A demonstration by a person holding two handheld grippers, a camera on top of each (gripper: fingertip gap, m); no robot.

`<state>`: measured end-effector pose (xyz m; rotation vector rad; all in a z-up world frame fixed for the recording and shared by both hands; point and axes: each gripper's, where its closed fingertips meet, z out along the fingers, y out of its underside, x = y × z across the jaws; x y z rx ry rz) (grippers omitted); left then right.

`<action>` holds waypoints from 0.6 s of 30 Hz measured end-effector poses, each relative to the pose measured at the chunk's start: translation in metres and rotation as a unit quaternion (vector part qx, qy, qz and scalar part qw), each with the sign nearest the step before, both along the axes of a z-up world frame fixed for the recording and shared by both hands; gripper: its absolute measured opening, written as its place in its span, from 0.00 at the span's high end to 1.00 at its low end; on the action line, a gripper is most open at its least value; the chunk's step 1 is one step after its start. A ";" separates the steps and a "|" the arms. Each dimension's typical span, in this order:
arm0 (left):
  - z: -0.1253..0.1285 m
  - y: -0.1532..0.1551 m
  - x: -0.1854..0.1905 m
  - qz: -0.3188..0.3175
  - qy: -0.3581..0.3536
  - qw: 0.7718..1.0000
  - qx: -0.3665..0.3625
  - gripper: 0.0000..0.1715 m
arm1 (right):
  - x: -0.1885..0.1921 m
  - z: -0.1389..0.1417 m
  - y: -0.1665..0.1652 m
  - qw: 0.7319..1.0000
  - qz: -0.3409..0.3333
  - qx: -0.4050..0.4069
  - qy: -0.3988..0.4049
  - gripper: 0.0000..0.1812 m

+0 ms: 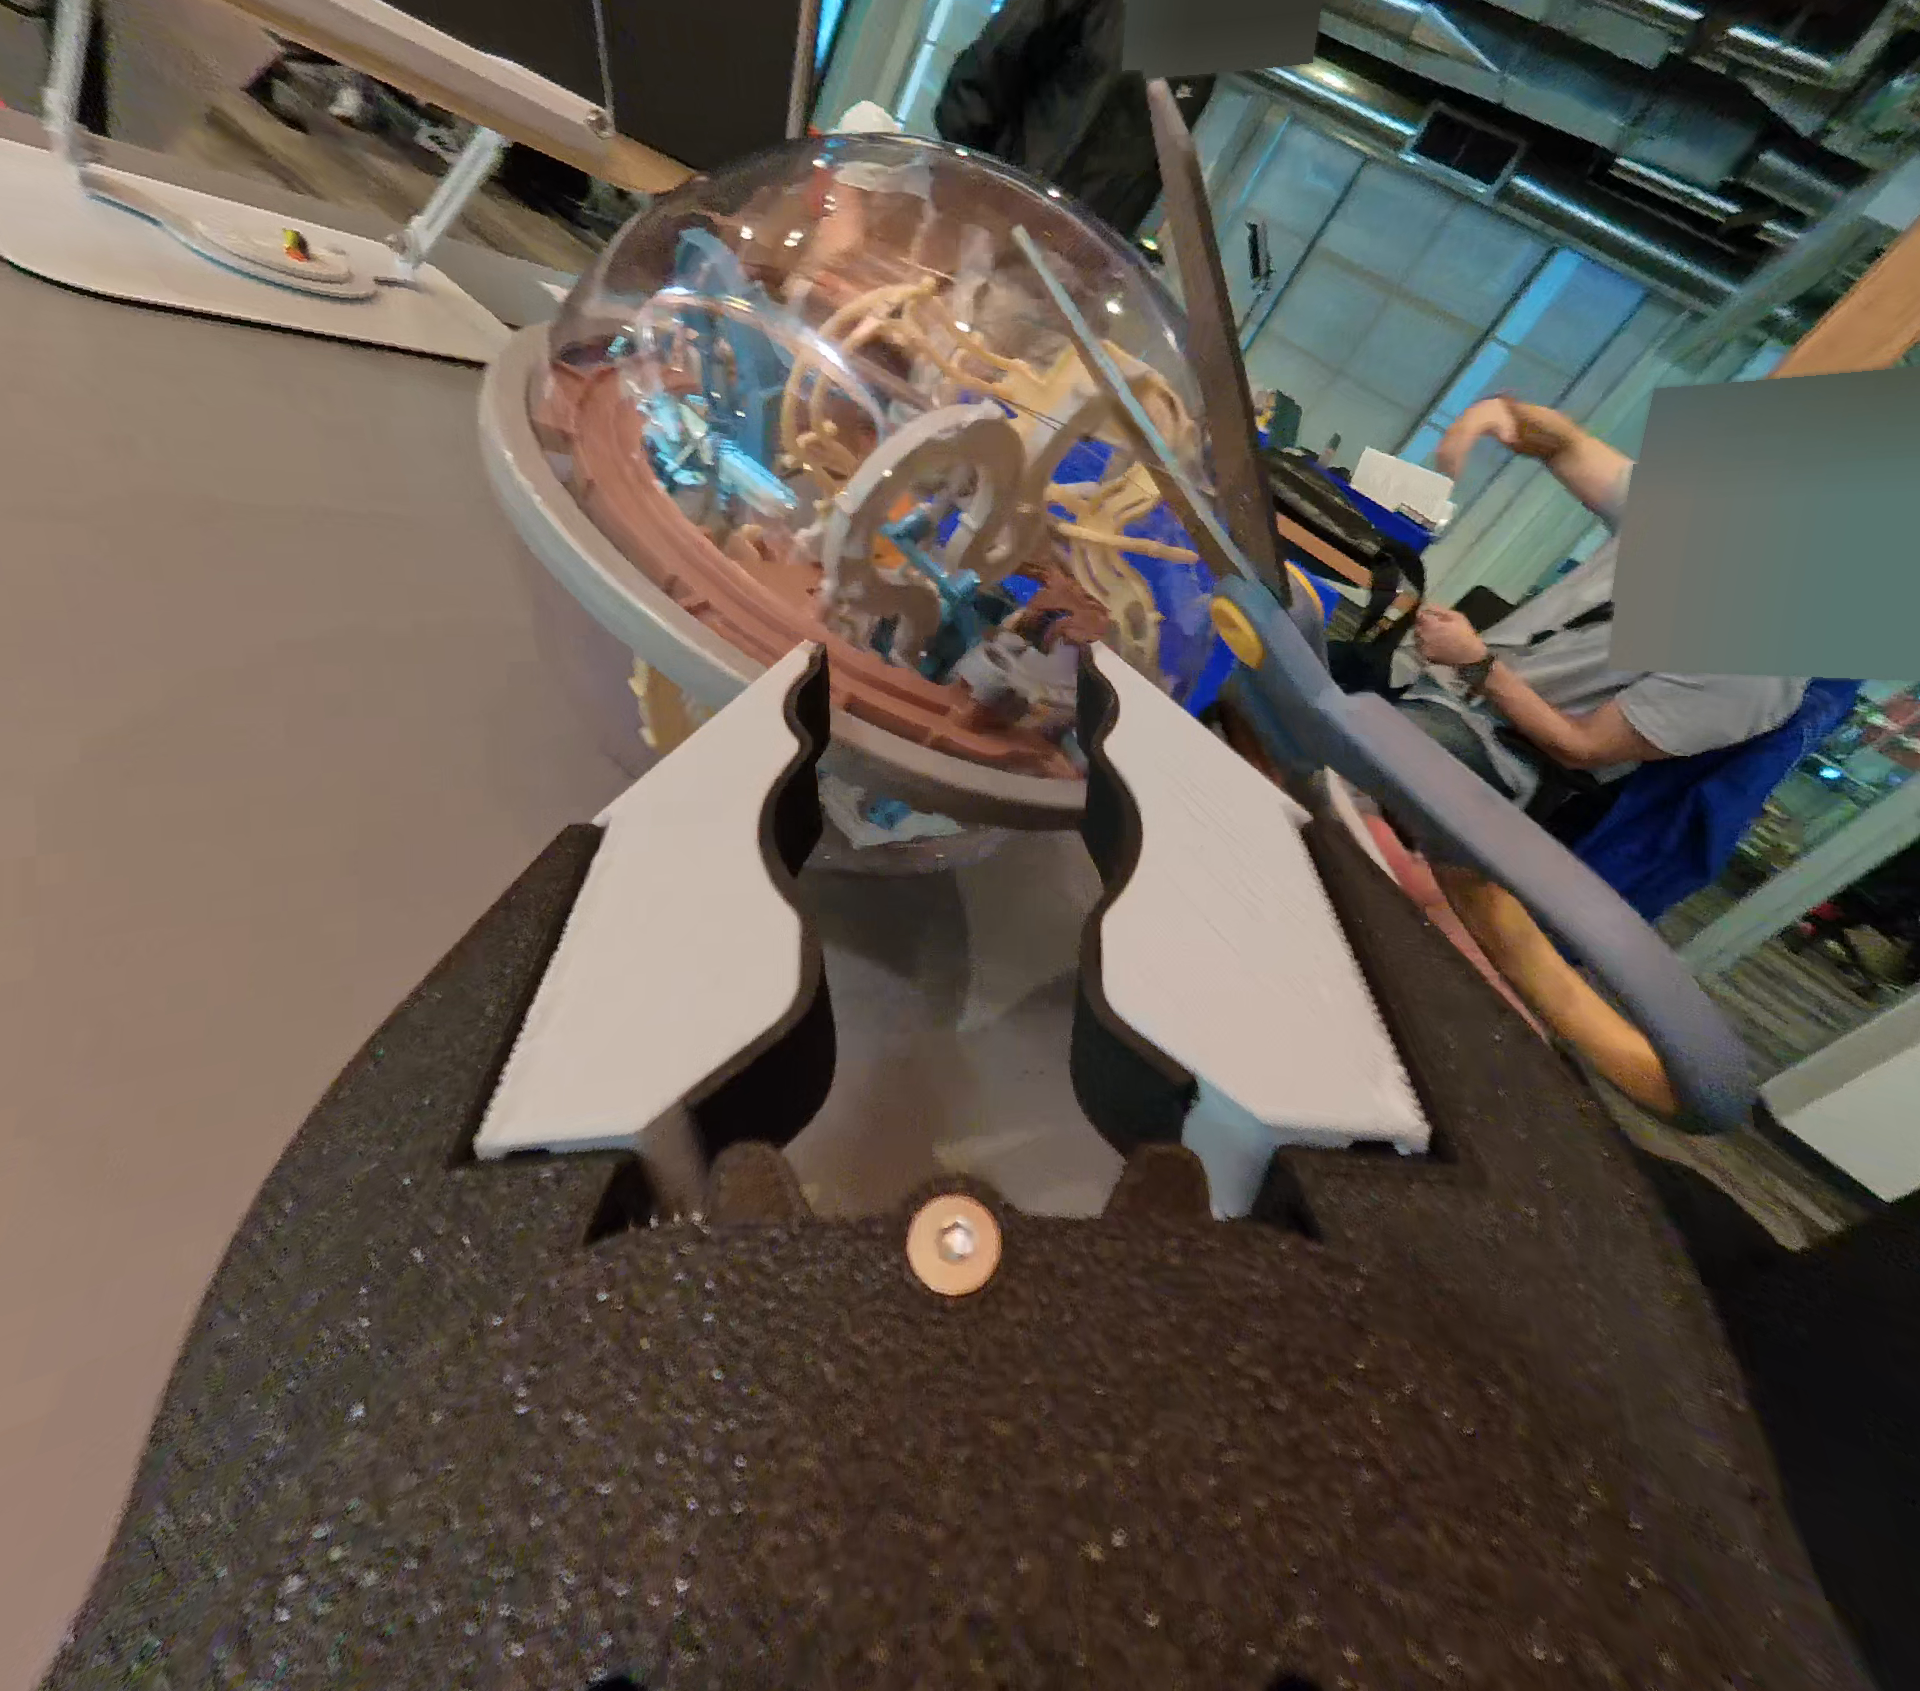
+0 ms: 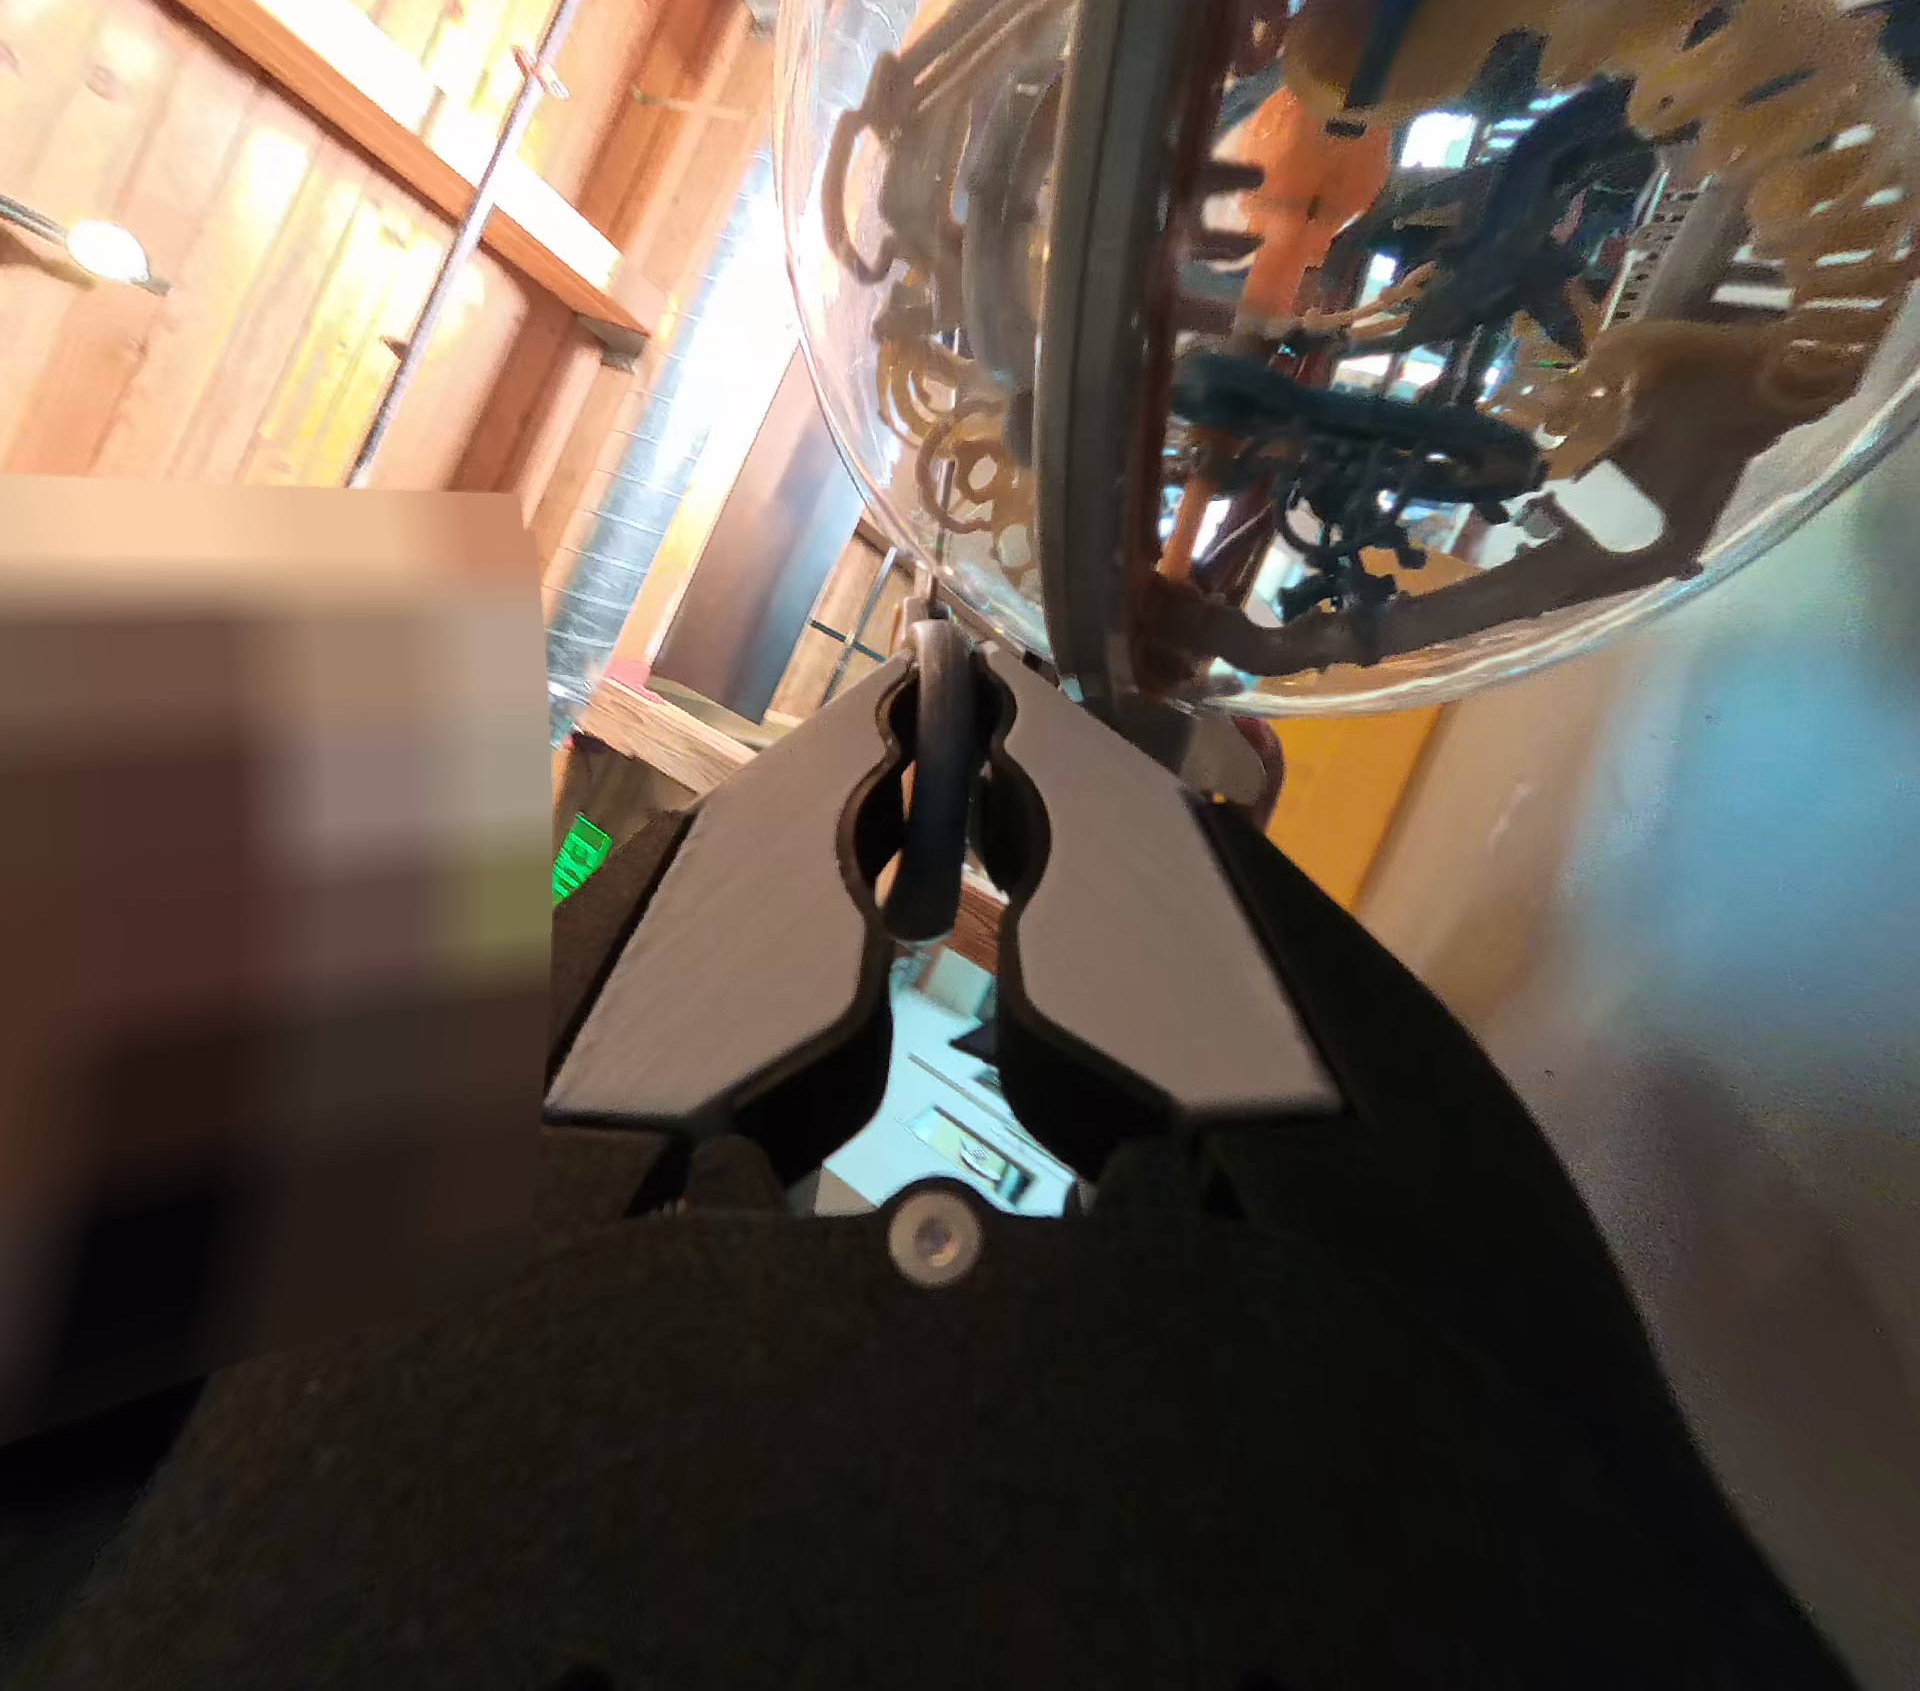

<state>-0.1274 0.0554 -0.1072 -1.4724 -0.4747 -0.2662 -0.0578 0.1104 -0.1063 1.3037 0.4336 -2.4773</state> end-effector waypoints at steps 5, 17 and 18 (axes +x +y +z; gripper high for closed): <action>0.000 0.005 0.015 -0.018 0.000 1.000 0.002 0.75 | 0.001 0.002 0.005 1.000 -0.015 -0.007 0.000 0.98; 0.016 -0.012 -0.004 -0.018 -0.012 0.999 0.031 0.74 | 0.008 0.005 0.017 1.000 -0.023 0.003 0.004 0.97; 0.016 -0.011 -0.008 -0.009 0.008 1.000 0.017 0.74 | 0.008 0.005 0.017 1.000 -0.023 0.010 0.003 0.97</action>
